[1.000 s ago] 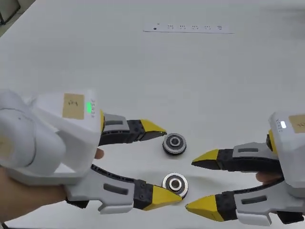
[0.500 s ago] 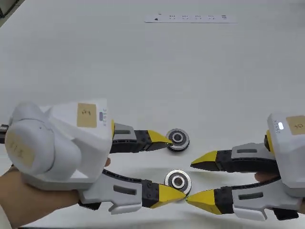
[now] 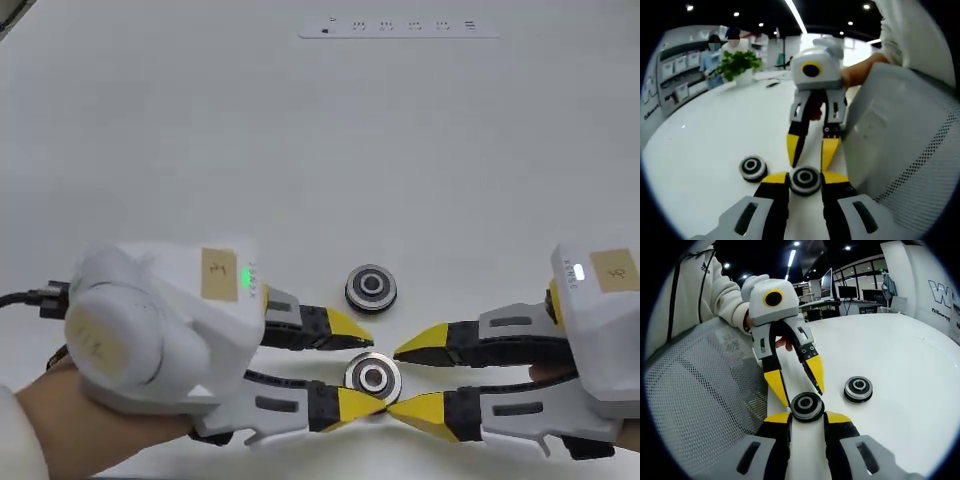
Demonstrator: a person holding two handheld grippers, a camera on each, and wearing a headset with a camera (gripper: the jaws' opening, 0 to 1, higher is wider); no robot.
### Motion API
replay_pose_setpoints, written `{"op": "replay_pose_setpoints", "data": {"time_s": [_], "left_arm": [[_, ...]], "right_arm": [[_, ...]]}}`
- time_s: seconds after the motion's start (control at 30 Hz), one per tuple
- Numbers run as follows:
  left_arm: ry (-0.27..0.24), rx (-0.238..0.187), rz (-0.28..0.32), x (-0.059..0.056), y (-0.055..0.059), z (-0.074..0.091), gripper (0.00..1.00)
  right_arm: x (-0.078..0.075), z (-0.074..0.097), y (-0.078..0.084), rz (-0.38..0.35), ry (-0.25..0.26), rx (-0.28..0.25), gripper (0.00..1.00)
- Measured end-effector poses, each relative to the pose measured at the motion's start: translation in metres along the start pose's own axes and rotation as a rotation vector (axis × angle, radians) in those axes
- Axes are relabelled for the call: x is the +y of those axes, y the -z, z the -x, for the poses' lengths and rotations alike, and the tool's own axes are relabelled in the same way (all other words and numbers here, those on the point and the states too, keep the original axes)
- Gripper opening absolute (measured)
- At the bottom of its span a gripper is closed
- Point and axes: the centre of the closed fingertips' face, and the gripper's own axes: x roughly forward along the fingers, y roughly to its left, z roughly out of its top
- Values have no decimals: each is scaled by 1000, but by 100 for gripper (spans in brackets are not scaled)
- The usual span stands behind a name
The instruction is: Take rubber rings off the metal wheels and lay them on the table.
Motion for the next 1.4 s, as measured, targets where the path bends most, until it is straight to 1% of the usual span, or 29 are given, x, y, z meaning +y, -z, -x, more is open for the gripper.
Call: {"op": "replay_pose_setpoints", "data": {"time_s": [0.07,0.2,0.33,0.4,0.47,0.57,0.63,0.73,1.13,1.17,1.2,1.23,1.27,1.4], "left_arm": [[4,7,-9,-1,2,-2,25],[-7,-4,-6,1,1,-1,24],[-10,-13,-42,-2,0,-1,22],[6,-23,-67,-5,0,-1,19],[3,-27,-81,-4,1,-1,17],[6,-28,-78,-3,1,-1,16],[-5,-32,-76,-1,0,-2,15],[0,-35,-84,-2,0,-1,15],[1,-46,-95,-1,0,-2,15],[1,-47,-95,-1,0,-2,15],[1,-47,-95,-1,0,-2,15],[0,-46,-101,-1,0,-2,15],[0,-45,-103,-1,0,-2,15],[-2,-45,-107,-1,0,-2,15]], "right_arm": [[1,-1,2,16,3,7,21],[0,-1,3,21,8,12,21],[-1,-1,3,30,15,13,21],[-2,-1,3,32,19,16,21],[-2,-1,3,36,21,13,21],[-1,-1,3,39,19,12,20],[-1,-1,3,35,18,11,20],[0,-1,5,44,16,21,18],[0,0,6,80,20,37,15],[-1,0,7,88,24,47,12],[-2,1,10,115,29,71,7],[-2,1,8,111,27,57,6],[-3,2,10,82,33,61,5],[-4,1,9,98,36,59,4]]}}
